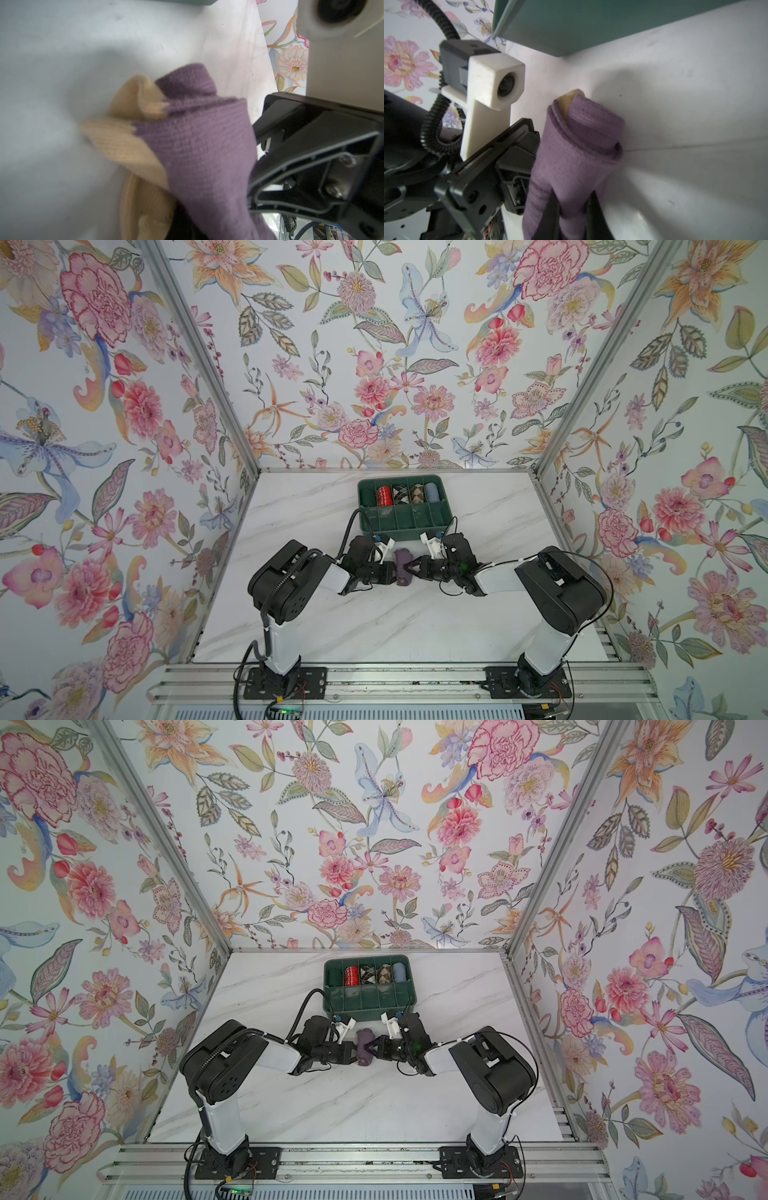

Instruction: Roll the socks

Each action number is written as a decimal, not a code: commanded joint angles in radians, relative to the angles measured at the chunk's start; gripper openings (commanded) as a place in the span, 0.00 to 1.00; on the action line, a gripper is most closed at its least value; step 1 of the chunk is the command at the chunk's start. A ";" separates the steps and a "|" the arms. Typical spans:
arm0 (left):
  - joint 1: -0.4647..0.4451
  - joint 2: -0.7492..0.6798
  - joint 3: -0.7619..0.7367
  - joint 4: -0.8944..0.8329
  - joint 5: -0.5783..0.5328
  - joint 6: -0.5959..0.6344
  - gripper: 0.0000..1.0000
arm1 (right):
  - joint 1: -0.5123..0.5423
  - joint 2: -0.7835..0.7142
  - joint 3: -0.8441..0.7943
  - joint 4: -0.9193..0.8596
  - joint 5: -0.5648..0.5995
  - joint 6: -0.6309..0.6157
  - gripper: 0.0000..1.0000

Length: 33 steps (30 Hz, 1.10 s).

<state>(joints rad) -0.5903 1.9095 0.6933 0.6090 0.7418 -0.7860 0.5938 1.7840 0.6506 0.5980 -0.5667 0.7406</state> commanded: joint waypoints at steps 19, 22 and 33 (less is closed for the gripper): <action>0.012 -0.091 0.067 -0.558 -0.168 0.367 0.11 | 0.084 -0.040 0.037 -0.461 0.218 -0.167 0.00; 0.036 -0.133 0.076 -0.614 -0.199 0.394 0.10 | 0.089 -0.046 0.051 -0.494 0.239 -0.180 0.00; 0.047 -0.259 0.100 -0.605 -0.183 0.359 0.02 | 0.105 -0.050 0.104 -0.584 0.281 -0.217 0.00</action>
<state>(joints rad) -0.5495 1.7000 0.7753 0.0257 0.5732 -0.4248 0.6941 1.7088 0.7700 0.1993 -0.3508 0.5568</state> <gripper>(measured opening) 0.051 0.103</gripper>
